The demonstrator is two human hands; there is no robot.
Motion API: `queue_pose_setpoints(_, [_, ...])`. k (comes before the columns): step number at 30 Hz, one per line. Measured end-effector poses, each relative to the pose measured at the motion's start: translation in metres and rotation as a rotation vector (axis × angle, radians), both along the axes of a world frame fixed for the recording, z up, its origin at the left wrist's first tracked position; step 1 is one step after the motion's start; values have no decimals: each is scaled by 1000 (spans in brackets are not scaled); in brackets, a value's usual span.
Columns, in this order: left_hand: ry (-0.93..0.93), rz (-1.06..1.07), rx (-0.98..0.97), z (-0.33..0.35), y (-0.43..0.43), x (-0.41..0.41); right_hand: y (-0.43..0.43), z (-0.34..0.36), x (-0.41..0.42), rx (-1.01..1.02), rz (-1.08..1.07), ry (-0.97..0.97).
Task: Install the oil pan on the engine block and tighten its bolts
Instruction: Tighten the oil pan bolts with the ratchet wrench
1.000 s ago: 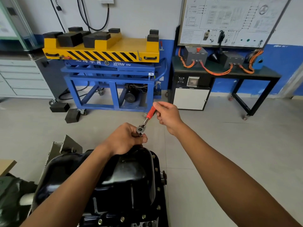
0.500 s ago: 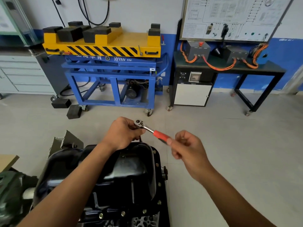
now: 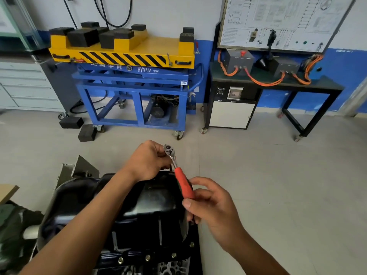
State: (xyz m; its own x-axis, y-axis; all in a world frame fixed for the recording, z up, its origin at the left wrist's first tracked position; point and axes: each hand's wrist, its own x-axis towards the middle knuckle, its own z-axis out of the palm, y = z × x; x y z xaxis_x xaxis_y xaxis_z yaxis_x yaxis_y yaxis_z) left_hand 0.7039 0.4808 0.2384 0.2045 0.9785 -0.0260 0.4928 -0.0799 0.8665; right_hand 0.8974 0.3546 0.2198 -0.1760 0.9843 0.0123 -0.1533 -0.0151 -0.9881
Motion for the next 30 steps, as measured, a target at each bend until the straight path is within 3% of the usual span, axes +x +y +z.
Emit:
queue_pose_setpoints(10, [44, -88, 14, -1, 5, 1, 75, 6, 31, -239, -310, 420])
queue_pose_setpoints(13, [45, -95, 8, 0, 6, 0, 112, 13, 23, -278, -332, 410])
queue_pose_setpoints(23, [36, -90, -7, 5, 1, 4, 186, 29, -14, -233, -217, 90])
queue_pose_setpoints(30, [86, 60, 77, 3, -2, 5, 152, 17, 10, -254, -174, 386])
